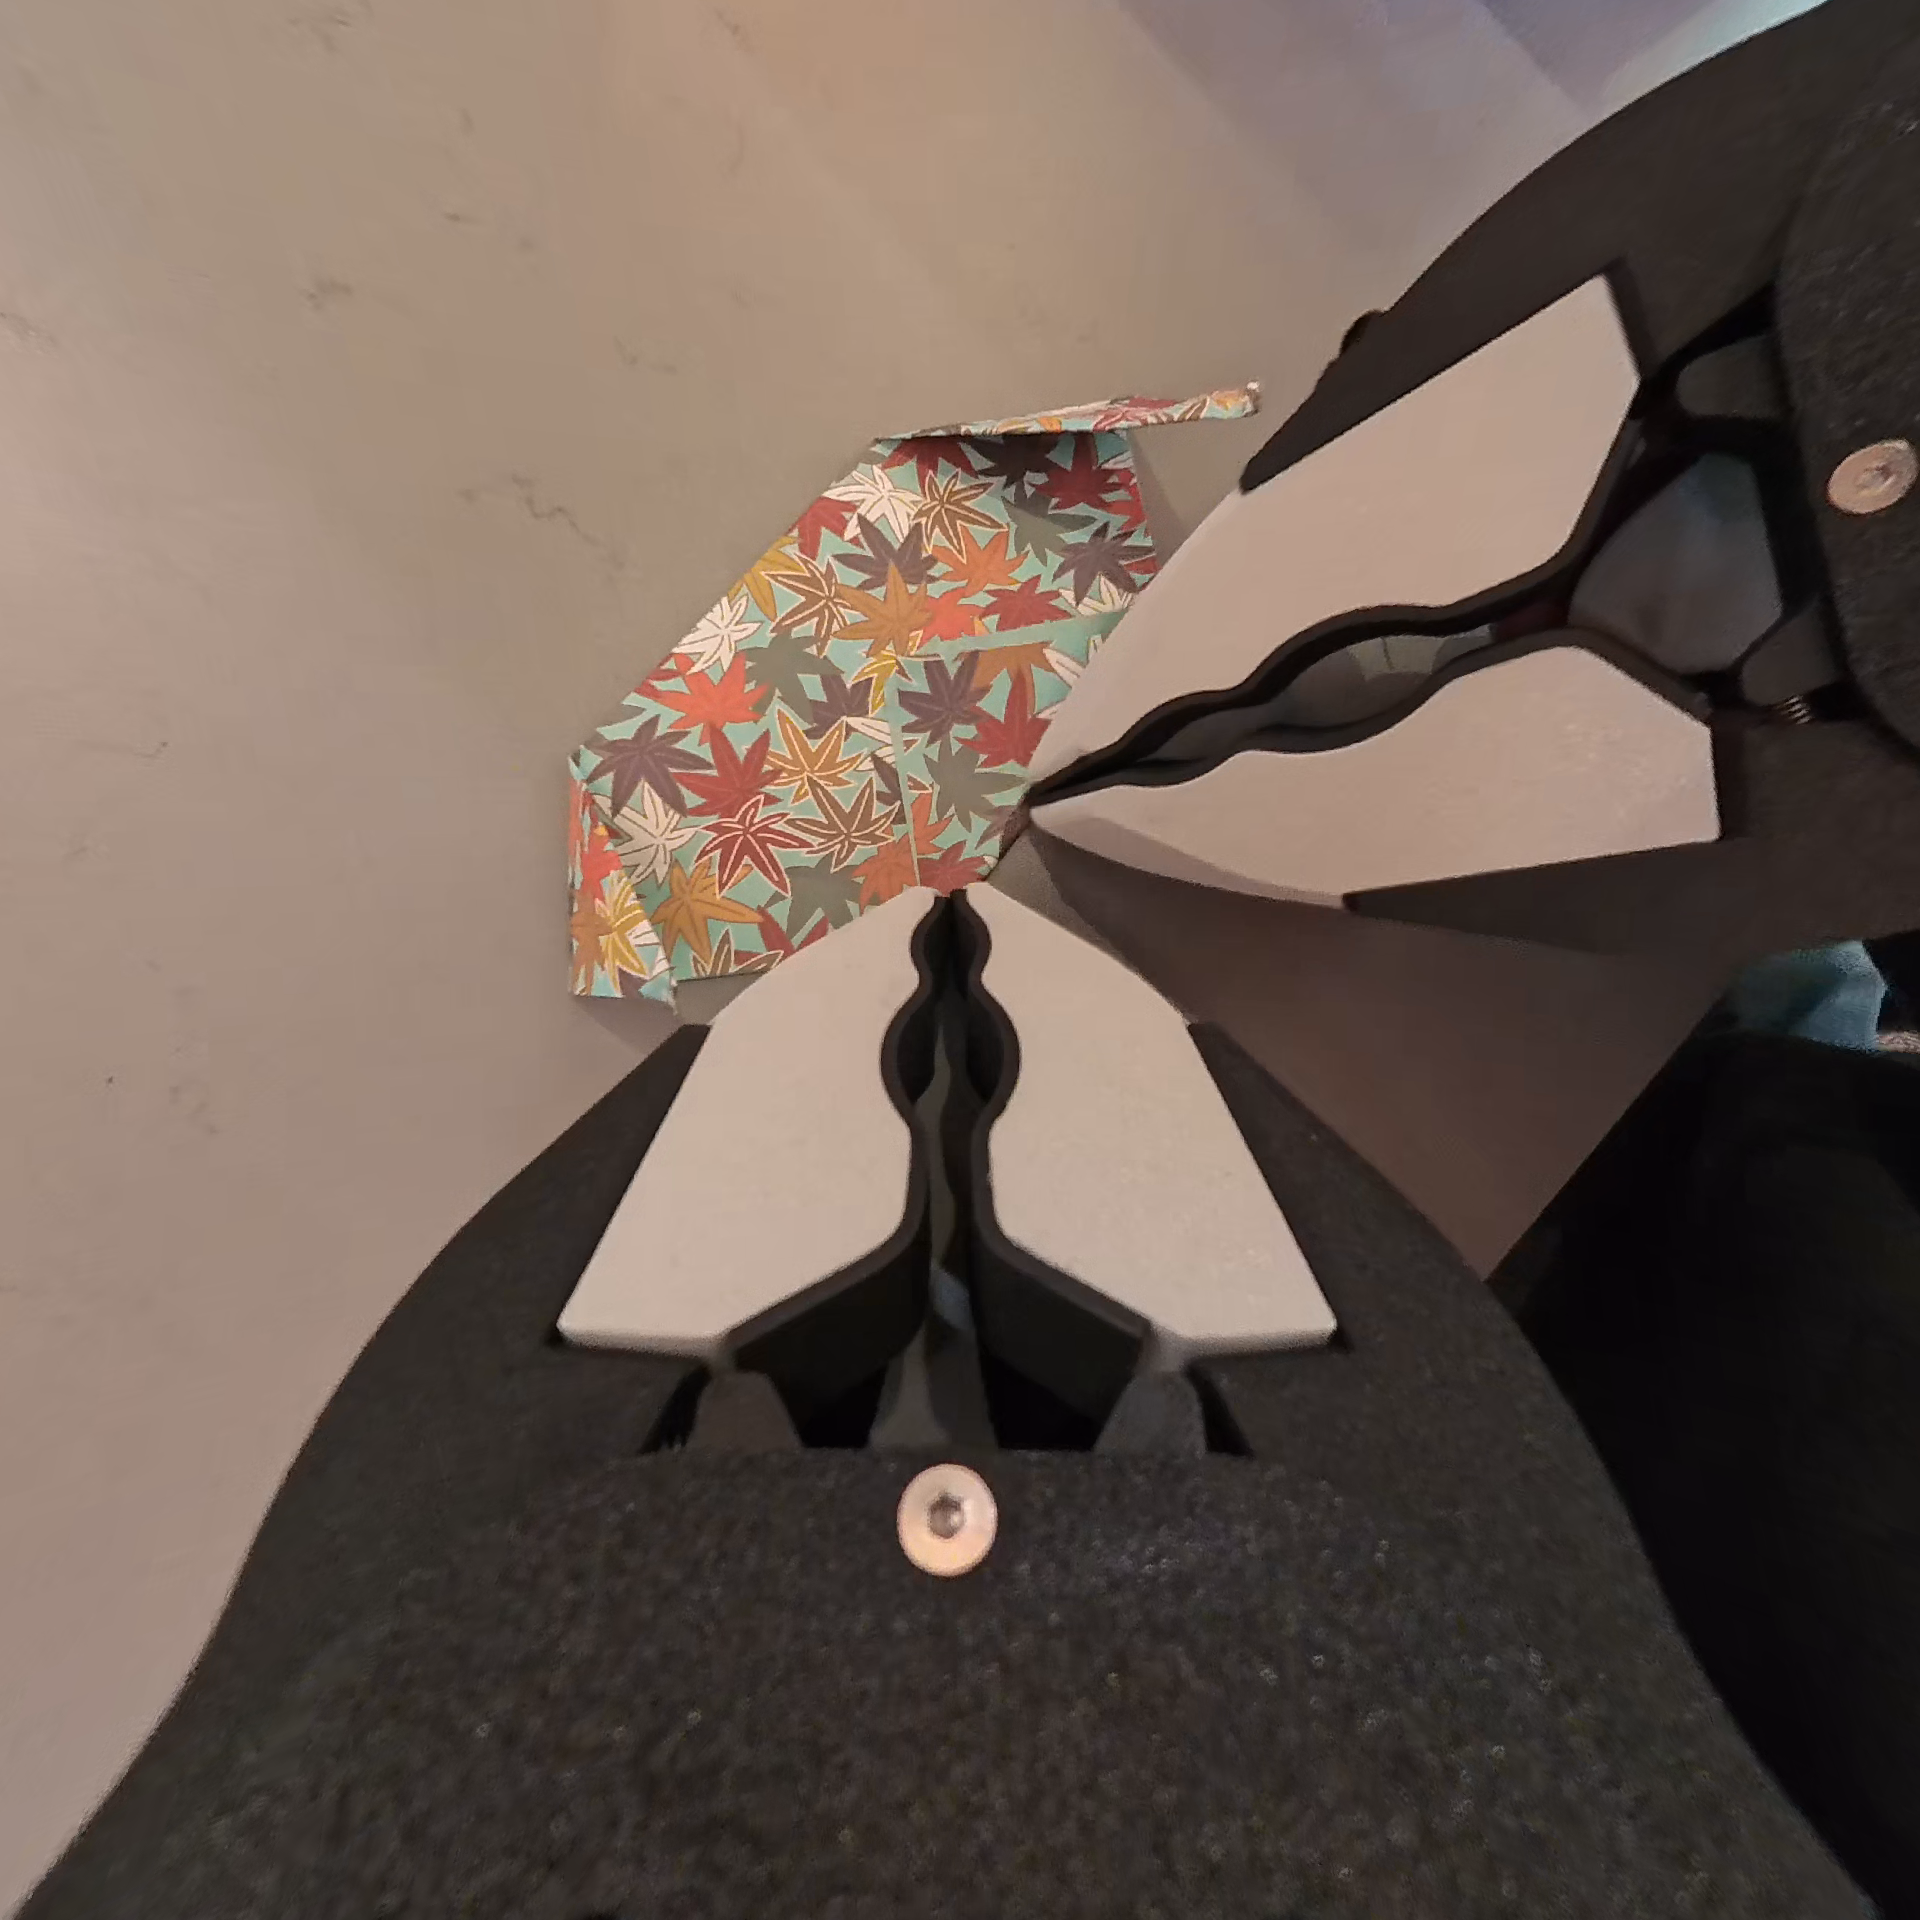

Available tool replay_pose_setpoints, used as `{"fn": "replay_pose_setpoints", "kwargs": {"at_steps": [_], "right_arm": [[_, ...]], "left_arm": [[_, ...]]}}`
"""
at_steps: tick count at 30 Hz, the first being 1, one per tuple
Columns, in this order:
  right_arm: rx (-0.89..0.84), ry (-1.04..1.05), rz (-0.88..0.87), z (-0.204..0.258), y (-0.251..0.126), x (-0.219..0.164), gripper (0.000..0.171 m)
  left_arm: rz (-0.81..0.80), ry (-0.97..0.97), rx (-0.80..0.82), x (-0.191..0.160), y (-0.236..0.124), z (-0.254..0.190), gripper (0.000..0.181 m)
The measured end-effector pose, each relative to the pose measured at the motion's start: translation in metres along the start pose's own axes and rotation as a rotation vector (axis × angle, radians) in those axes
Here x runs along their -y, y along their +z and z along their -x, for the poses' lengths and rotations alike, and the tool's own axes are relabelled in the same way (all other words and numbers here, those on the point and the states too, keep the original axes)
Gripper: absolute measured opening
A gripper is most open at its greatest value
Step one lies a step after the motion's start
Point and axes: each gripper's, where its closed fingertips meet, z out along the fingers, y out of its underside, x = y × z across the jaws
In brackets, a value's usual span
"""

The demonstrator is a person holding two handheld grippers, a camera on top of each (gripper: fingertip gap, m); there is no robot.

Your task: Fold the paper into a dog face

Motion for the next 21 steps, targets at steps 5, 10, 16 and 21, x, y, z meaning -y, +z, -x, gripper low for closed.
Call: {"fn": "replay_pose_setpoints", "kwargs": {"at_steps": [5,10,16,21], "right_arm": [[-0.018,0.013,0.017,-0.008,-0.006,-0.009,0.0],[-0.035,0.024,0.026,-0.014,-0.011,-0.016,0.0],[-0.072,0.046,0.044,-0.025,-0.017,-0.026,0.0],[-0.075,0.048,0.043,-0.024,-0.017,-0.026,0.0]], "left_arm": [[0.0,0.0,0.002,0.0,0.0,0.0,0.0],[0.0,0.001,0.003,0.0,0.0,0.0,0.0],[0.0,-0.001,0.004,-0.001,0.0,0.0,0.0],[0.001,-0.012,0.004,0.0,0.0,0.0,0.0]]}}
